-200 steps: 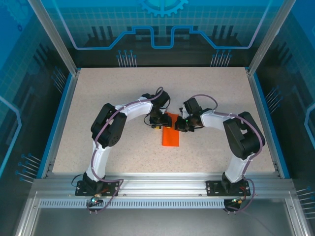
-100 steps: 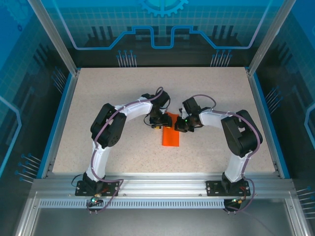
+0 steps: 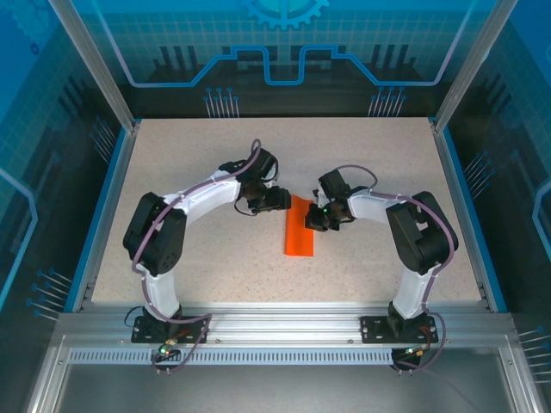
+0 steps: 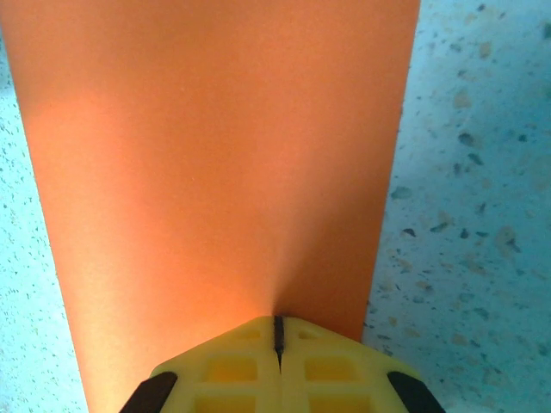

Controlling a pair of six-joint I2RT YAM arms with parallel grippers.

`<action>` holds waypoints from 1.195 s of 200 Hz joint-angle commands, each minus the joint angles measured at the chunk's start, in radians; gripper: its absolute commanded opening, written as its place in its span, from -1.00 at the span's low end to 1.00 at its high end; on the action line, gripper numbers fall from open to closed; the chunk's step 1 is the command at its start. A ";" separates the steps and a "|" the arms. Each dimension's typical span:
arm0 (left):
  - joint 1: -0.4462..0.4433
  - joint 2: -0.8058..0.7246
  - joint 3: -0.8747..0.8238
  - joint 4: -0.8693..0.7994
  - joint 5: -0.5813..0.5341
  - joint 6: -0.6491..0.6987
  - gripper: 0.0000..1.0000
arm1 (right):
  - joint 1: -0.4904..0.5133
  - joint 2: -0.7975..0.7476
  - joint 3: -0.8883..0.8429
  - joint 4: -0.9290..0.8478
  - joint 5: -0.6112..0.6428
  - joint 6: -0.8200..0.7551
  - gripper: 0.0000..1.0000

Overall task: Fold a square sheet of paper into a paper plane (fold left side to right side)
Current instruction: First fold the square sheet of paper in half at the center of the table.

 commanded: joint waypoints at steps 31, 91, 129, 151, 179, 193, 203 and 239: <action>0.012 -0.034 -0.080 0.198 0.250 -0.038 -0.31 | 0.016 0.059 -0.012 -0.103 0.059 -0.013 -0.97; 0.001 0.119 -0.057 0.267 0.393 -0.071 -0.76 | 0.015 0.061 -0.010 -0.107 0.061 -0.015 -0.97; -0.006 0.192 -0.042 0.255 0.372 -0.065 -0.77 | 0.016 0.062 -0.006 -0.113 0.058 -0.020 -0.97; -0.005 0.204 -0.043 0.230 0.325 -0.051 -0.77 | 0.016 0.063 -0.005 -0.119 0.060 -0.026 -0.97; -0.005 0.209 -0.045 0.189 0.271 -0.028 -0.77 | 0.016 0.069 -0.005 -0.126 0.062 -0.033 -0.97; -0.003 0.211 -0.053 0.183 0.254 -0.024 -0.77 | 0.015 0.074 -0.008 -0.130 0.062 -0.037 -0.97; -0.002 0.213 -0.058 0.182 0.246 -0.022 -0.77 | 0.015 0.076 -0.004 -0.131 0.060 -0.037 -0.98; 0.008 0.216 -0.077 0.182 0.224 -0.015 -0.77 | 0.015 0.085 -0.004 -0.139 0.058 -0.039 -0.99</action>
